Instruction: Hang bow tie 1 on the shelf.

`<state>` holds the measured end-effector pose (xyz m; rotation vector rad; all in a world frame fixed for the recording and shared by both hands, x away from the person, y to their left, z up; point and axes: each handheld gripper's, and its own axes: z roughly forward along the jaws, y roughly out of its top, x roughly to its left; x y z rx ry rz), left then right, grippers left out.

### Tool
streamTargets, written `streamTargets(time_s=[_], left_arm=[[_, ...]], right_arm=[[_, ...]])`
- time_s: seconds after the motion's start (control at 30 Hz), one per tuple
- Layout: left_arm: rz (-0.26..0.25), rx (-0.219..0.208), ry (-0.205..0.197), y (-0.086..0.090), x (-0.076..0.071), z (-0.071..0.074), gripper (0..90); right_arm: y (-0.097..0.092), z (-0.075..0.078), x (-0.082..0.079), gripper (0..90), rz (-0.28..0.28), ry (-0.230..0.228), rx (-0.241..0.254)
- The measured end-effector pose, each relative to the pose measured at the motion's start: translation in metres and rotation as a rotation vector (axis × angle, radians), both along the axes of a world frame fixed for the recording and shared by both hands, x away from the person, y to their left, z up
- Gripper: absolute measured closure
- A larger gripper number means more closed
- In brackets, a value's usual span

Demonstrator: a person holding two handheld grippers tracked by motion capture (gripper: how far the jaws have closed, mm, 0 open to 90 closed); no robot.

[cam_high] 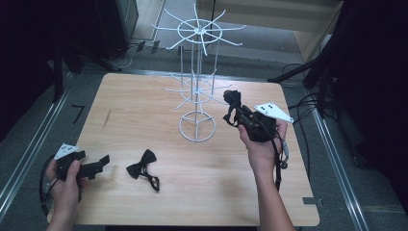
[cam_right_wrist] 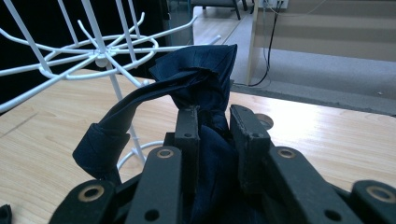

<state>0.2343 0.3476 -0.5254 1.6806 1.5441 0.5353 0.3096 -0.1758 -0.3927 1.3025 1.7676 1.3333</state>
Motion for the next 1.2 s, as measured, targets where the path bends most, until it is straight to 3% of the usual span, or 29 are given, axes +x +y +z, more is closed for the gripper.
streamTargets(time_s=[0.8, 1.2], left_arm=[[-0.005, -0.003, -0.002, 0.000, 0.000, 0.000, 0.0], [-0.004, -0.005, -0.004, 0.000, 0.000, 0.000, 0.0]], right_arm=[[0.010, 0.011, 0.011, 74.4, -0.031, 0.033, 0.030], [0.018, 0.006, 0.018, 74.4, -0.028, 0.057, 0.028]])
